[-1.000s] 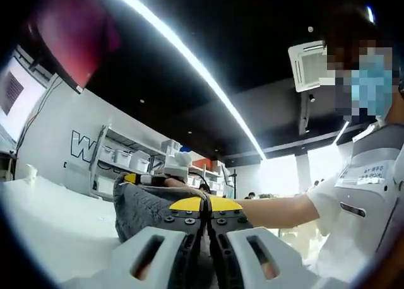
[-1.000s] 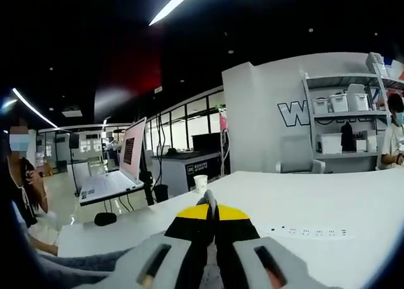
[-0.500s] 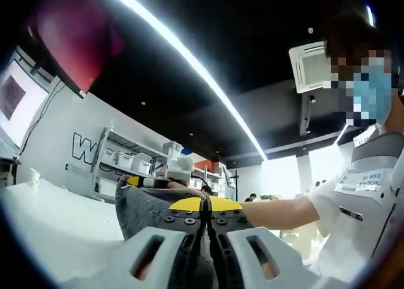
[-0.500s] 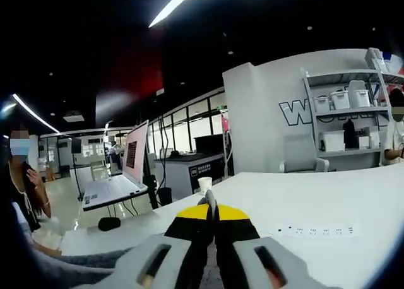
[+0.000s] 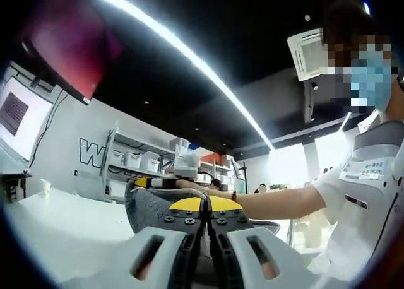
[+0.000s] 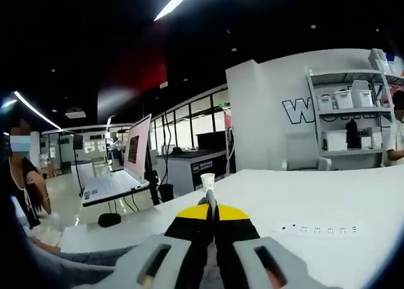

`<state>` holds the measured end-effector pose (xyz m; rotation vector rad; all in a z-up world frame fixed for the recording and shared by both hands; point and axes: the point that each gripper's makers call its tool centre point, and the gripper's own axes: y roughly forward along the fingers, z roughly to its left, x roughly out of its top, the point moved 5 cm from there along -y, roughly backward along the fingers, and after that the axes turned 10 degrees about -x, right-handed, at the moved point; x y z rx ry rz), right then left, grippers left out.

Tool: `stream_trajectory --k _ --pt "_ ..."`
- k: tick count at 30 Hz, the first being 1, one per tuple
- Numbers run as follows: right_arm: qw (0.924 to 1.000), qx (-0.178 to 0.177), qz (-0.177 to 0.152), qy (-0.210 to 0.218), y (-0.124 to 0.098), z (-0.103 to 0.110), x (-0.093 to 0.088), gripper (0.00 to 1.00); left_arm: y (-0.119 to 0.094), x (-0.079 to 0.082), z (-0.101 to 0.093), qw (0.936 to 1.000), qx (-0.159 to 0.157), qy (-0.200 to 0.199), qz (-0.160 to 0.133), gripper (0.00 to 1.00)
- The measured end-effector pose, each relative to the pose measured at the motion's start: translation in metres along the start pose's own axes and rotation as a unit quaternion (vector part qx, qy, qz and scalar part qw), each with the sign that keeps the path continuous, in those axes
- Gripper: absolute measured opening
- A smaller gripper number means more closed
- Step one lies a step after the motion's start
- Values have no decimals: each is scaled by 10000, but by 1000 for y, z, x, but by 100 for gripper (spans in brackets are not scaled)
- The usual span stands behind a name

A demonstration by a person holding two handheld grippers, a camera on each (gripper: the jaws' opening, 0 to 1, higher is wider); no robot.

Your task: Open the folded towel by lifting each exposed corner and separating the folded layers until the towel lies flat within the target outline without major curled edges

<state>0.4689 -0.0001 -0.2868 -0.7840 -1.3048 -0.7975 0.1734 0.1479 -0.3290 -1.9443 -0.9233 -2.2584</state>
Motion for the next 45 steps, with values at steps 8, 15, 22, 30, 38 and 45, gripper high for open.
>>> stream_trajectory --k 8,15,22,30,38,45 --pt "10000 32 52 38 3 3 -4 0 -10 0 10 9998 132 -148 -21 0" --pt "9999 46 83 96 6 6 -7 0 -13 -1 11 9998 191 -58 44 0" --pt "9997 41 116 210 10 5 -11 0 -14 -5 11 9997 161 -147 65 0" --pt "9991 97 153 380 15 11 -17 0 -19 -9 12 9997 145 -193 108 0" --pt "9987 122 216 437 18 13 -24 0 -23 -13 13 9996 186 -172 139 0" --pt "9983 120 263 508 22 14 -32 0 -24 -16 11 9995 190 -174 190 0"
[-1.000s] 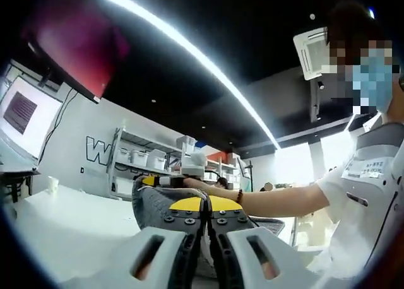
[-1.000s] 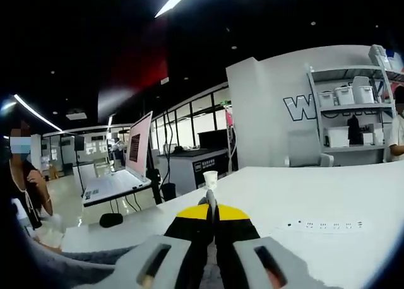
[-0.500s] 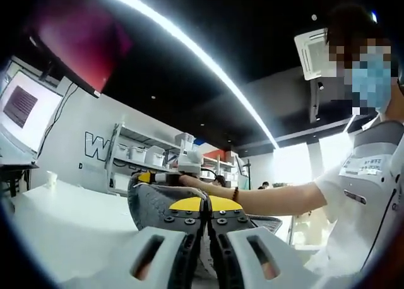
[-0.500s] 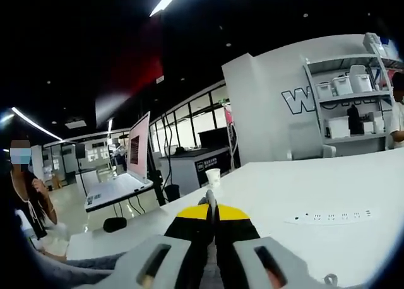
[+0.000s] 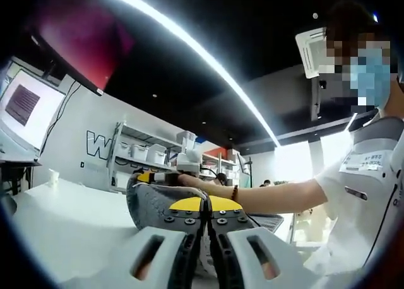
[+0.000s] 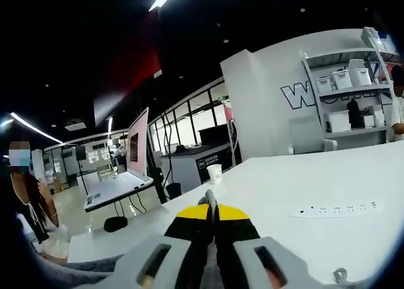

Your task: Open the folded towel by lifting each exposed corner and separating the folded layers until the towel lies flat within the target outline without major curled edges

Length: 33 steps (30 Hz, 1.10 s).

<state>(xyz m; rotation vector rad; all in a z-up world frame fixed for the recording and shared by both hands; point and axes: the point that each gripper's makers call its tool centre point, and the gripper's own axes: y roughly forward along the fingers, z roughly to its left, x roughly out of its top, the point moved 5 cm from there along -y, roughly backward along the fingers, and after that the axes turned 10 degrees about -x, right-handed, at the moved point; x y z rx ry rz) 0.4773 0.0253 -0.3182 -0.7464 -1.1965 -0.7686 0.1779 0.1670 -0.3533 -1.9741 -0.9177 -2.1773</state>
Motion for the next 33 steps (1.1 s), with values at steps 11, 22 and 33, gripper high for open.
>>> stream_trajectory --k 11,22,33 --pt "9999 -26 95 29 8 1 -13 0 -5 -6 4 10000 28 -64 39 0" --pt "9997 -75 190 101 10 -2 -22 0 -7 -12 4 9999 94 -46 95 0" --pt "9994 -75 302 136 11 1 -35 0 -13 -16 7 9997 108 -76 182 0"
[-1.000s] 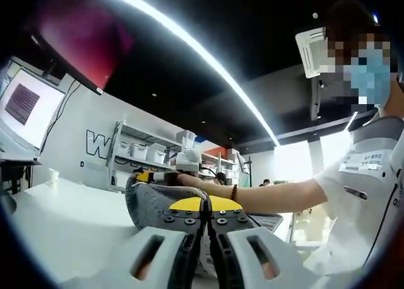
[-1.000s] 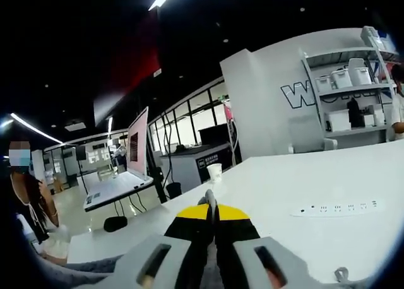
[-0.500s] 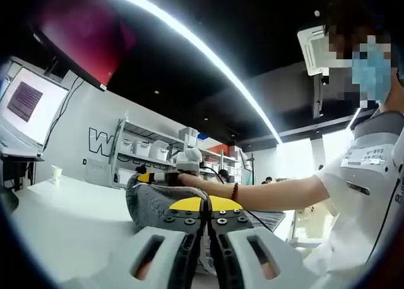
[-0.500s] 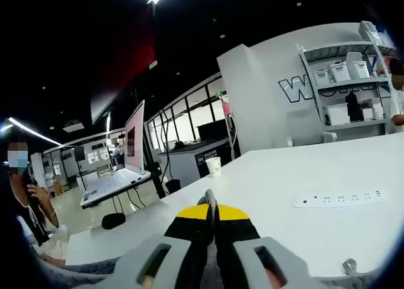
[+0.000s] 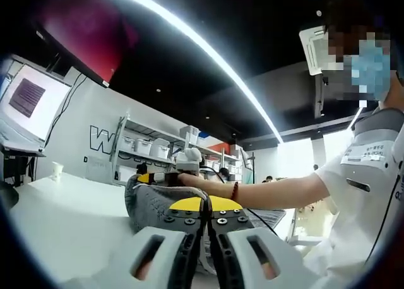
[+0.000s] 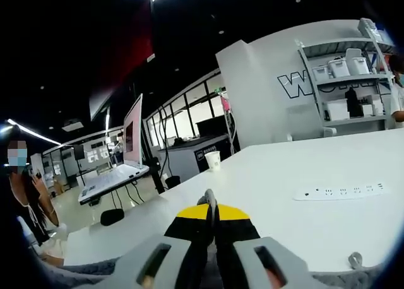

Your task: Open the folded towel by lifting each exposed corner and separating the folded layers until the towel lies flat within the target outline without major curled edges

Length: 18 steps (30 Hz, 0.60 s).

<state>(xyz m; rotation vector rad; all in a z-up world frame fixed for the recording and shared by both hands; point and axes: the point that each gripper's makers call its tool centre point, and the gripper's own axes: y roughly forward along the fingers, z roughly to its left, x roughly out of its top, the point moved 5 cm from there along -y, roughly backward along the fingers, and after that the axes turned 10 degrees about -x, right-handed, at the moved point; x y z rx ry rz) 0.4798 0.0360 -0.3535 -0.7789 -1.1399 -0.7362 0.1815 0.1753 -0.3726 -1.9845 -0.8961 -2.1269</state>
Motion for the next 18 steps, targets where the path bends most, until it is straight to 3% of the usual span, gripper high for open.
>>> stream_trajectory --k 5,18 --pt "9998 -56 61 -166 4 0 -3 0 -2 -2 0 10000 -10 8 36 0" --pt "9999 -15 104 -42 11 3 -7 0 -9 -6 3 10000 51 -14 27 0"
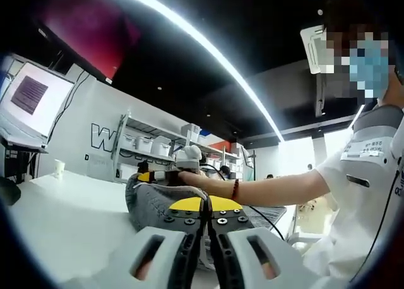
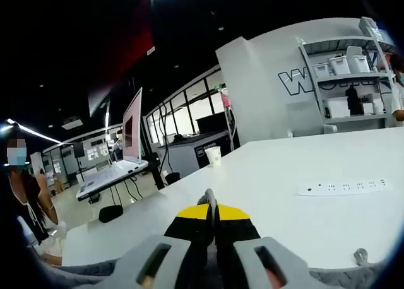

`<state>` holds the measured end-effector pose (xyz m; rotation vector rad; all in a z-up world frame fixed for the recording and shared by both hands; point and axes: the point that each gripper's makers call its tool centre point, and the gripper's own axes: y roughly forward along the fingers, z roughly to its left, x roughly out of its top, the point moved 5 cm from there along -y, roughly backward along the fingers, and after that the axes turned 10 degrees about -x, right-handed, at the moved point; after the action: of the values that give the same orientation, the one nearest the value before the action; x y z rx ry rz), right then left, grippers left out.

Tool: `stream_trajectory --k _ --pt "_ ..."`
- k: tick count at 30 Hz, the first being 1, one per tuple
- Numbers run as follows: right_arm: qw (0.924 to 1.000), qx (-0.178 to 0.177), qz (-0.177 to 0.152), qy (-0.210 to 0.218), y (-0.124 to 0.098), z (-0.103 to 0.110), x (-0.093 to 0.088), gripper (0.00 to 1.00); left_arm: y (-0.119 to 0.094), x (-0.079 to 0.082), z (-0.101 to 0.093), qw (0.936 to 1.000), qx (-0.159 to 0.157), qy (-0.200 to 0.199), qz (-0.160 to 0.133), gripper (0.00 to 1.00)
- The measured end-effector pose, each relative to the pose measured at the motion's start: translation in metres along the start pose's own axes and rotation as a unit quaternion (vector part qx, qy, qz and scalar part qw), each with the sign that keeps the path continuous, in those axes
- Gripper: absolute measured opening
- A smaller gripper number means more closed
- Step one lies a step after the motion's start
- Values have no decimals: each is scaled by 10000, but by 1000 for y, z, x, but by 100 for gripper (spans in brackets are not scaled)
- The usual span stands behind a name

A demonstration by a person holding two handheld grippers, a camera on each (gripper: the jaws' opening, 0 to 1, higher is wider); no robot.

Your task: Open the folded towel by lifting each exposed corner and separating the folded layers until the towel lies flat within the target outline without major curled edges

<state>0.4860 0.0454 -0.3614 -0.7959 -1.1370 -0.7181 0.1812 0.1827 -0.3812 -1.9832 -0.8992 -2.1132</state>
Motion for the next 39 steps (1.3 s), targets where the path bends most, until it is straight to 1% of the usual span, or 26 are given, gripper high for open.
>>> stream_trajectory --k 3,6,13,19,21,23,24,26,35,39 --pt "10000 39 -32 -30 2 3 1 0 -1 2 0 9999 -25 -46 -91 0" --pt "9999 71 -66 -32 -1 9 -1 0 -2 3 1 9999 4 -24 -99 0" --pt "9999 106 -53 -12 5 11 0 0 -6 1 4 9999 38 -64 -115 0" --pt "9997 176 -106 -97 9 17 2 0 -8 1 5 9999 37 -75 -144 0" --pt "9995 198 -138 -192 11 19 3 0 -9 1 6 9998 65 -93 -159 0" --pt "9995 208 -132 -192 11 19 4 0 -9 1 6 9998 79 -88 -155 0" --pt "9995 234 -151 -121 13 20 5 0 -10 0 6 9998 107 -89 -156 0" --pt "9995 249 -134 -148 11 24 4 0 -12 1 7 9997 120 -91 -167 0" --pt "9991 328 -156 -198 16 33 7 0 -16 2 8 9996 154 -78 -205 0" --pt "9991 337 -148 -220 18 33 9 0 -21 1 12 9995 209 -104 -208 0"
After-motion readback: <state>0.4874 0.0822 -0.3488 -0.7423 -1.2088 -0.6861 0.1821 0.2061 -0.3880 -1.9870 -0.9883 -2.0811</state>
